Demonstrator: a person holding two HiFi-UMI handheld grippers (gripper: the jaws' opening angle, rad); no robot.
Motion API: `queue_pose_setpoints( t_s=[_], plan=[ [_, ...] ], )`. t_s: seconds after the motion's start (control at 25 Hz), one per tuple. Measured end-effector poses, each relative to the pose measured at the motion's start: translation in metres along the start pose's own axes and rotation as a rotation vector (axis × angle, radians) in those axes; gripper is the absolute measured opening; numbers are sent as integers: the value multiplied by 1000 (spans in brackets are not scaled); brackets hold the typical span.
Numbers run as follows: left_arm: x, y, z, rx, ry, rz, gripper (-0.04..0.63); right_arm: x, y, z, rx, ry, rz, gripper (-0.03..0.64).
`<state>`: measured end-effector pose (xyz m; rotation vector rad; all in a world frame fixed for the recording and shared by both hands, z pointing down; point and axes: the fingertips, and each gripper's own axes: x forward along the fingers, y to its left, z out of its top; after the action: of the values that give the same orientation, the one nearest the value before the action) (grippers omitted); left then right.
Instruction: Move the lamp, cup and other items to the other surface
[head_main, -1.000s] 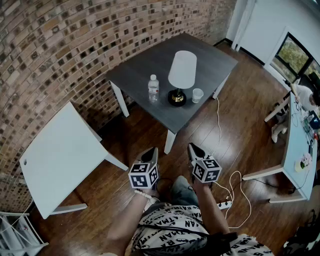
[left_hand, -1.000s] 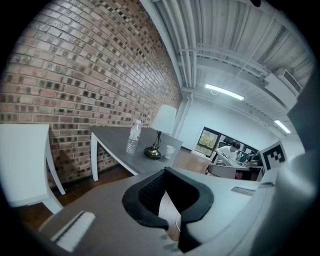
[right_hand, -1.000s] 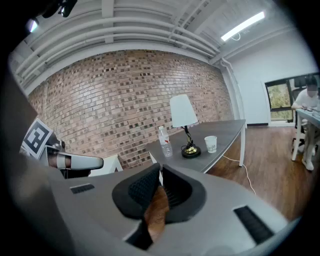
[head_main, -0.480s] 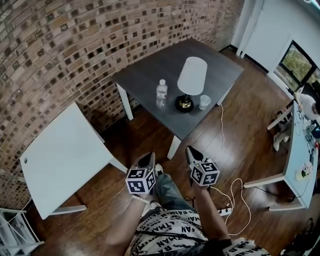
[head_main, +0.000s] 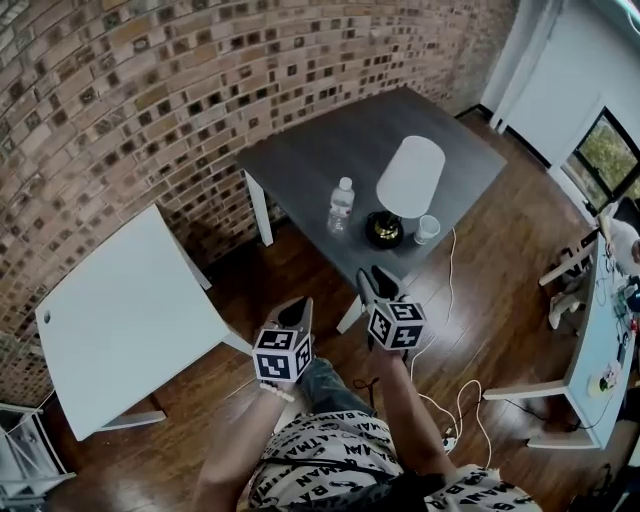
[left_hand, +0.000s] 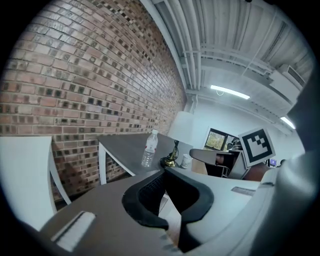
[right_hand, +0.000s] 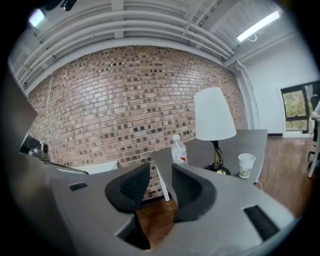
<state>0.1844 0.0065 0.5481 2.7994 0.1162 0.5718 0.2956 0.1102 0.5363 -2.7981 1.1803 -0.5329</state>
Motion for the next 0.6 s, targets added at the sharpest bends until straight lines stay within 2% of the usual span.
queue_pose_setpoints(
  t_s=[0.08, 0.16, 0.28, 0.36, 0.6],
  plan=[
    [16, 6, 7, 2, 4, -6, 0, 23, -4, 11, -10, -2, 2, 156],
    [32, 13, 15, 4, 8, -11, 0, 48, -9, 23, -25, -3, 4, 215],
    [55, 23, 30, 7, 14, -17, 0, 86, -19, 44, -59, -5, 2, 216],
    [71, 29, 39, 16, 21, -21, 0, 110, -26, 55, -79, -2, -2, 255],
    [111, 51, 63, 20, 34, -21, 0, 174, -41, 73, -103, 26, -4, 253]
  ],
)
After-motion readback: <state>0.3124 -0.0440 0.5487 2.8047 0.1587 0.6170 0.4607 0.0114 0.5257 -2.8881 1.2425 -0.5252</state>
